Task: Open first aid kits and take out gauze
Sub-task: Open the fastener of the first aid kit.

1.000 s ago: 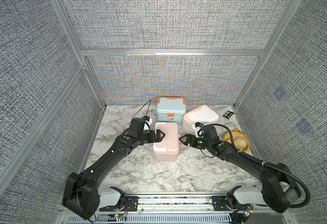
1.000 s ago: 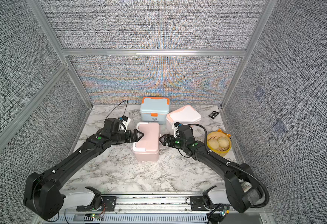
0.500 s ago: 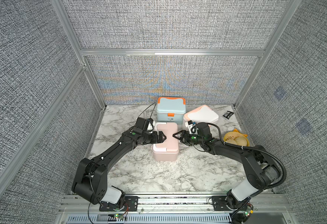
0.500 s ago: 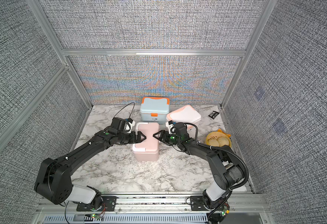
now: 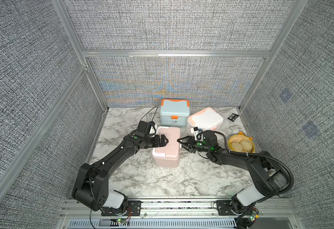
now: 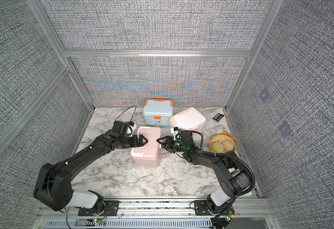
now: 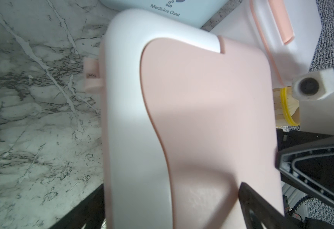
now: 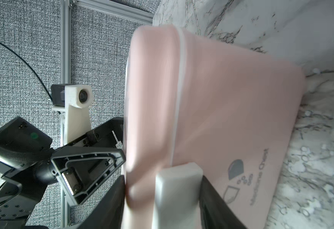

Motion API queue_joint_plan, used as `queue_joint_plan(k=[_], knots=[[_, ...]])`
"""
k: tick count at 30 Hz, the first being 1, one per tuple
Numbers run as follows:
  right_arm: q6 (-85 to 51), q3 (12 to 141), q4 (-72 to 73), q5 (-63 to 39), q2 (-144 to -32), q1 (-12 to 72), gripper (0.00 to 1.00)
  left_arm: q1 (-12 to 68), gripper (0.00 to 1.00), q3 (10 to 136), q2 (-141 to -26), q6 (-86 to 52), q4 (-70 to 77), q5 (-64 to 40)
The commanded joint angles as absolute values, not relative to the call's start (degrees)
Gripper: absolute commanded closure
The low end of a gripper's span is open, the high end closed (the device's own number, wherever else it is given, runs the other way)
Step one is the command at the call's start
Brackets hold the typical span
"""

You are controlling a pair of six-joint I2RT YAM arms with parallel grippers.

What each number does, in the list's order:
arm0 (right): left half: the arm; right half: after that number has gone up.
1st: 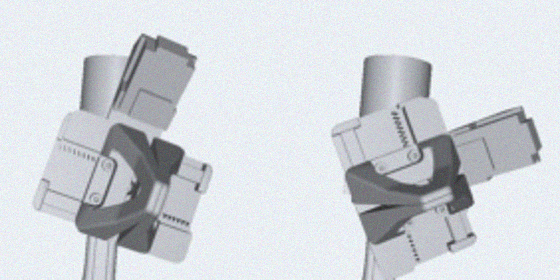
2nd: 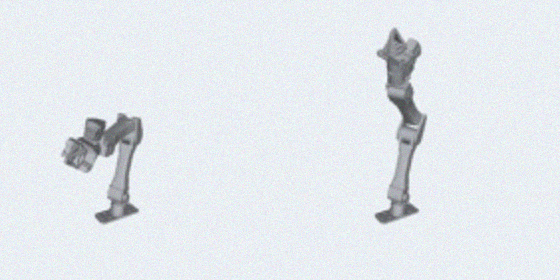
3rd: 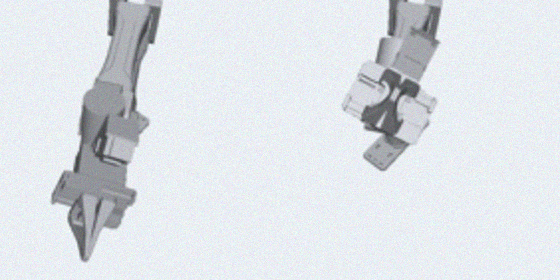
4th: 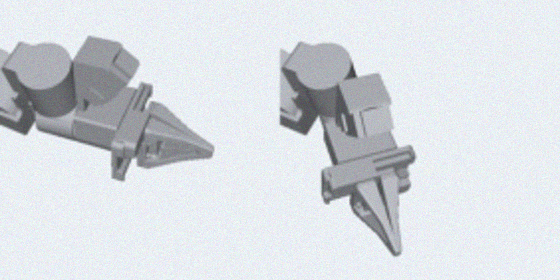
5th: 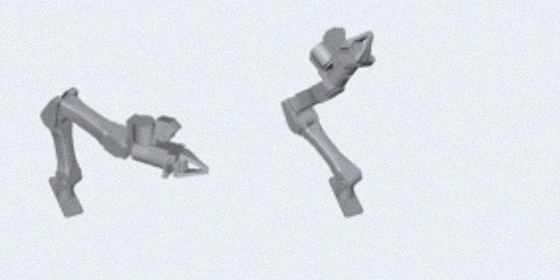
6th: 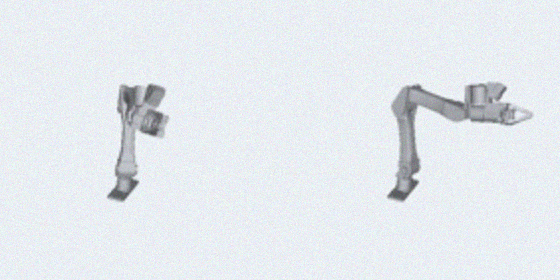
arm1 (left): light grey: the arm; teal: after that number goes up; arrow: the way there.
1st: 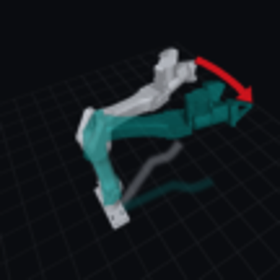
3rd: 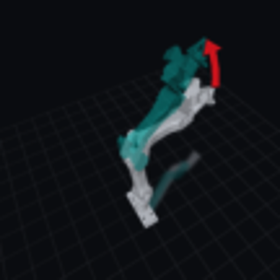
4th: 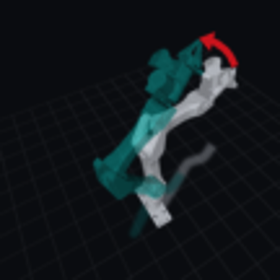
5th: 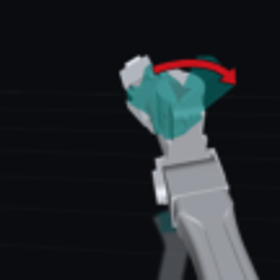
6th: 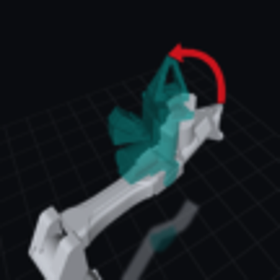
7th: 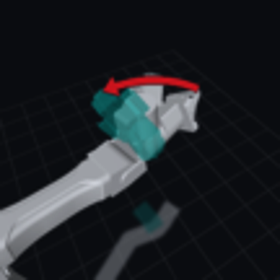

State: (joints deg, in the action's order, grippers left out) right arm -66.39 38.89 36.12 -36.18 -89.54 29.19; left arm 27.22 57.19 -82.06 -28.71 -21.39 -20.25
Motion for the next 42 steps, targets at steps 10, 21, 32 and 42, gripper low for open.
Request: queue_joint_plan(k=[10, 21, 32, 42], knots=[[-59.72, 38.31, 24.71, -35.85, -82.22, 29.54, 0.54, 28.56, 0.01, 57.11, -82.58, -27.02, -25.04, -17.15], [-56.63, 36.86, 17.33, -35.17, -75.87, 28.92, 0.49, 29.56, 0.02, 57.35, -82.83, -26.89, -25.56, -16.0], [-51.2, 37.06, 5.78, -30.59, -67.65, 28.07, 0.29, 29.62, 0.01, 56.2, -78.44, -27.18, -26.19, -15.53], [-47.32, 45.21, 2.05, -31.99, -76.71, 29.04, 0.31, 30.32, 0.01, 54.72, -77.56, -27.59, -26.0, -16.36]])
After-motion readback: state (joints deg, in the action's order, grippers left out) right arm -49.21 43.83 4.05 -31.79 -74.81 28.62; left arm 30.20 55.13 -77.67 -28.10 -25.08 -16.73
